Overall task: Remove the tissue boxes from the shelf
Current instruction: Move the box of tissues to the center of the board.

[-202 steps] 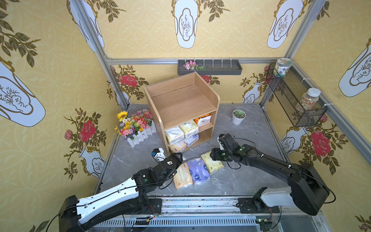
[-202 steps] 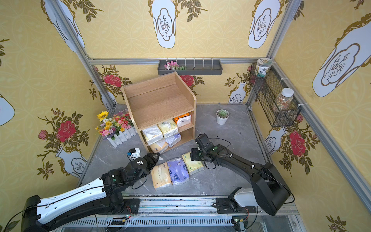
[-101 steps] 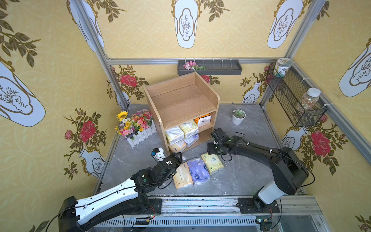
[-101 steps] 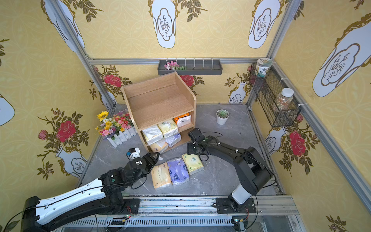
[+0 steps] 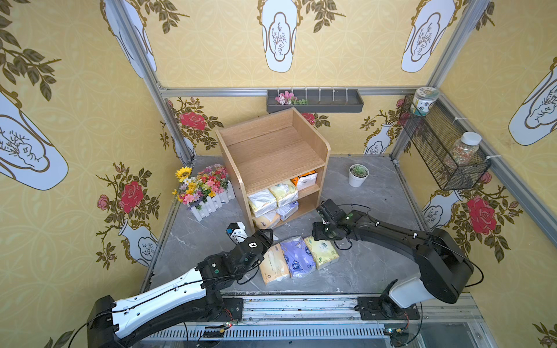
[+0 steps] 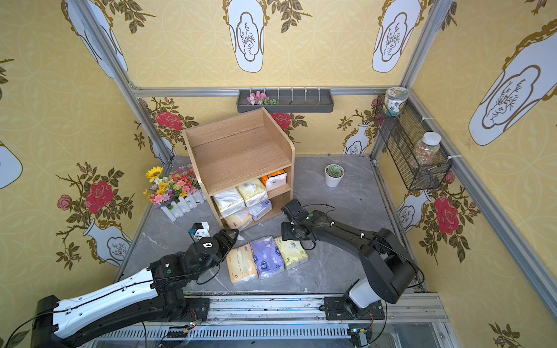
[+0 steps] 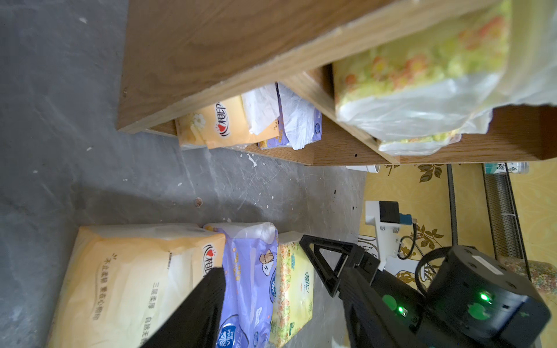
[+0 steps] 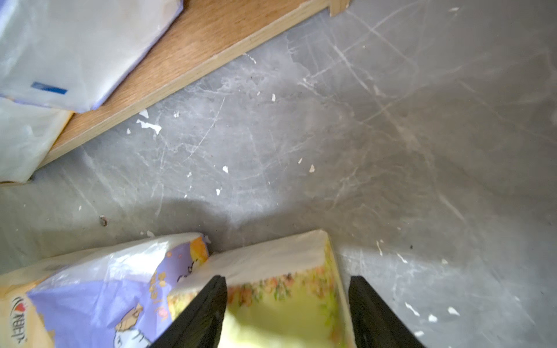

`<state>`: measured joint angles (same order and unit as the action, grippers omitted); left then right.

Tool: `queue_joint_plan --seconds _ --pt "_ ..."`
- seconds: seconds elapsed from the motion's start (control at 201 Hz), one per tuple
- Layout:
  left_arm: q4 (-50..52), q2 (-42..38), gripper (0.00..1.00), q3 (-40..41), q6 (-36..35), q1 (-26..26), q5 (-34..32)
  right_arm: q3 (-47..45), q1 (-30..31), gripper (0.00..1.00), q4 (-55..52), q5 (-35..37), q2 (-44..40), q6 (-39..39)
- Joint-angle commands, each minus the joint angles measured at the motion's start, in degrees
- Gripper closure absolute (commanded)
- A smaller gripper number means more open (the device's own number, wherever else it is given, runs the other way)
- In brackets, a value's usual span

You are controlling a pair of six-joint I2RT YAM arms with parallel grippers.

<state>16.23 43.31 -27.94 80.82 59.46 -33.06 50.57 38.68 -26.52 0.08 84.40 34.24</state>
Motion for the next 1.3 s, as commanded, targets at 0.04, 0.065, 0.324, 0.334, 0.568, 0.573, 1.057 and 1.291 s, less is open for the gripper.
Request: queue_joint_plan --seconds 0.04,0.065,0.324,0.334,0.568,0.573,1.057,1.291 --pt "-1.20 1.00 0.33 -0.34 -1.31 -0.08 0.24 -1.33 -1.26 0.21 -3.46 -0.31 -4.97 0.59" --pt "-1.27 1.09 0.33 -0.49 -1.52 -0.08 0.44 -1.79 -1.53 0.18 -3.65 -1.56 -5.96 0.41" --pt "-3.65 2.36 0.34 -0.96 -4.64 -0.15 2.00 -9.28 -1.90 0.06 -1.36 -16.69 -11.97 -3.41" --pt "-3.57 2.47 0.34 -1.08 -4.73 -0.20 2.03 -9.55 -1.86 0.07 -1.12 -17.02 -12.17 -3.50" --pt "-1.51 3.71 0.34 -2.73 -5.54 -0.15 2.33 -13.20 -0.09 0.13 4.56 -23.49 -12.88 -3.07" --pt "-1.48 3.71 0.34 -2.73 -5.56 -0.19 2.36 -13.25 0.04 0.13 4.64 -23.52 -12.91 -3.01" --pt "0.34 2.84 0.34 -2.64 -4.54 -0.08 1.87 -13.27 11.35 0.16 10.15 -19.01 -11.07 5.51" --pt "0.30 2.61 0.34 -2.20 -3.82 -0.14 1.88 -13.75 11.48 0.15 8.38 -13.41 -11.93 6.43"
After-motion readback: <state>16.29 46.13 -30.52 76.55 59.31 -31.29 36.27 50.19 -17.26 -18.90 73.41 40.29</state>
